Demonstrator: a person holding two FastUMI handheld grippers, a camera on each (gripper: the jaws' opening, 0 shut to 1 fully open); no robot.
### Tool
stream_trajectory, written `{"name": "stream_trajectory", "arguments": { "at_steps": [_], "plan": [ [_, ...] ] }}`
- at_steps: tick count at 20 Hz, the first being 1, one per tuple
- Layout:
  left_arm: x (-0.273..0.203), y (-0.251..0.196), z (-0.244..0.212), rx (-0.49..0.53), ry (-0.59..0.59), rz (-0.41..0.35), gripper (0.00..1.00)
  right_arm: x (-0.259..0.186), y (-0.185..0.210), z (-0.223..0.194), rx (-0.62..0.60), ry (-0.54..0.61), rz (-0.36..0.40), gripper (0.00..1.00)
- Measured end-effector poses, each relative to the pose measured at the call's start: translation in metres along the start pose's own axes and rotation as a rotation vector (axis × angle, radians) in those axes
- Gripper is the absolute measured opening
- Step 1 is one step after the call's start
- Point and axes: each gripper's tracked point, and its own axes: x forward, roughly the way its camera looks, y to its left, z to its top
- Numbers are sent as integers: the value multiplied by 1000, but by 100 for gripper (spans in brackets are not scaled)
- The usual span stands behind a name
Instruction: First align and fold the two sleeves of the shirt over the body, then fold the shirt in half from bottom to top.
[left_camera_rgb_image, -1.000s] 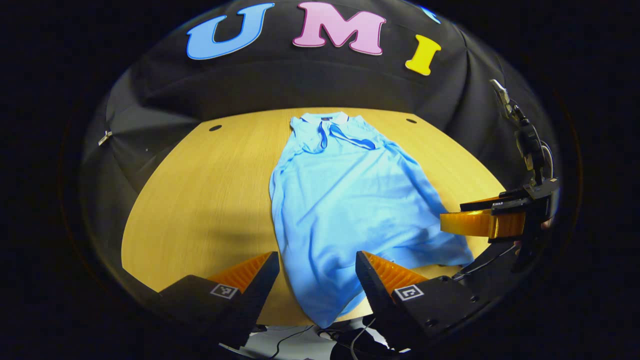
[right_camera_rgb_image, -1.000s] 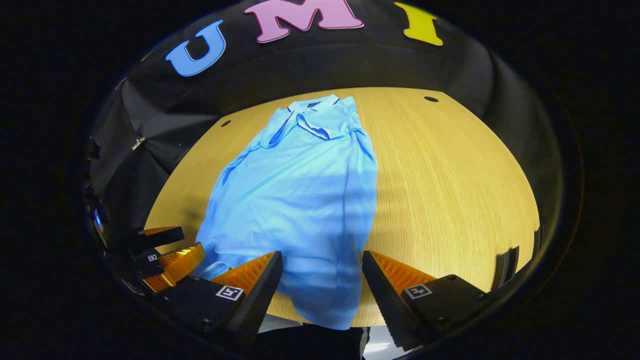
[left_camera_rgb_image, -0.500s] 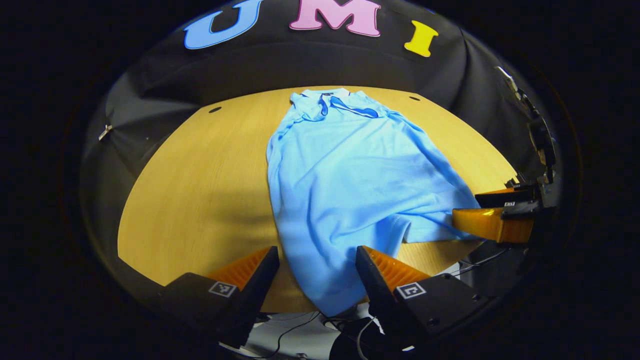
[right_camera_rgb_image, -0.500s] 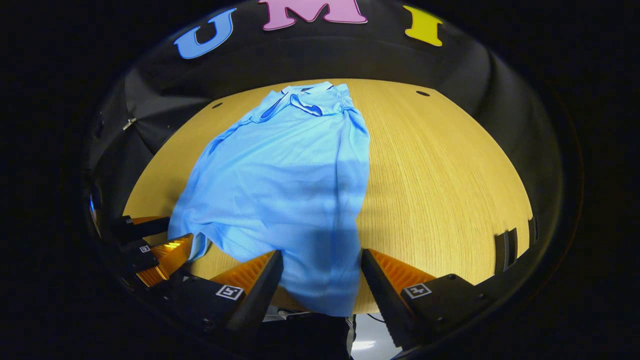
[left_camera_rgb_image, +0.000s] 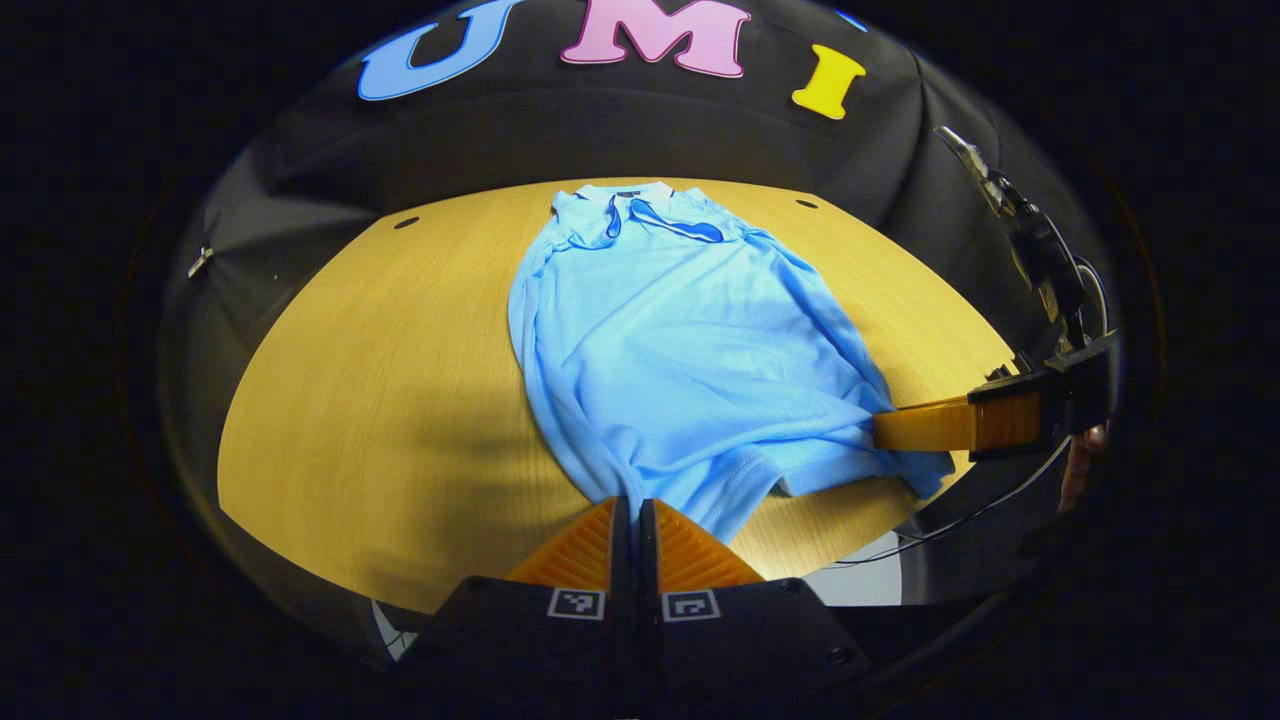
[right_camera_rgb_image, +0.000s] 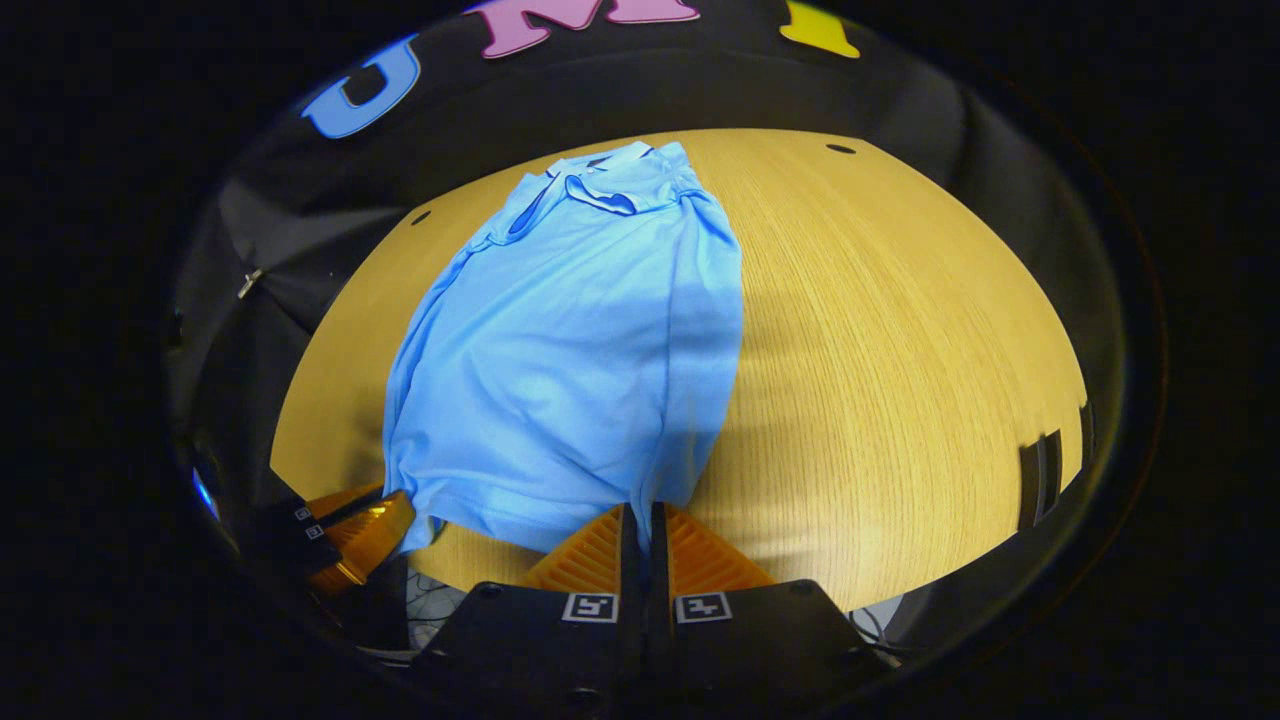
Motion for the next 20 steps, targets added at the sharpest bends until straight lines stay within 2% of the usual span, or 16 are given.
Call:
{"name": "stream_trajectory", "arguments": {
  "at_steps": [2,3,6,8,14,16,17,18,20],
  "plan": [
    [-1,-1,1,4,2,-31,7,0,2,-1,-52,3,7,5],
    [-1,0,2,-10,4,-52,6,0,3,-2,-134,-3,-2,5],
    [-2,0,5,-19,26,-47,7,-3,3,0,-157,6,1,5],
    [-5,1,12,-29,39,-38,6,-8,3,18,-146,-17,12,5],
    [-27,11,101,-135,-80,-48,6,-28,19,92,-198,-107,51,5],
    [-29,15,131,-139,-112,-51,6,-34,30,123,-197,-140,78,5],
    [-31,18,146,-127,-126,-50,6,-35,38,150,-193,-172,97,0],
    [-32,21,165,-116,-141,-51,6,-36,43,167,-191,-195,112,5],
    [-31,22,201,-121,-172,-57,6,-38,50,200,-189,-226,141,5]
  ]
}}
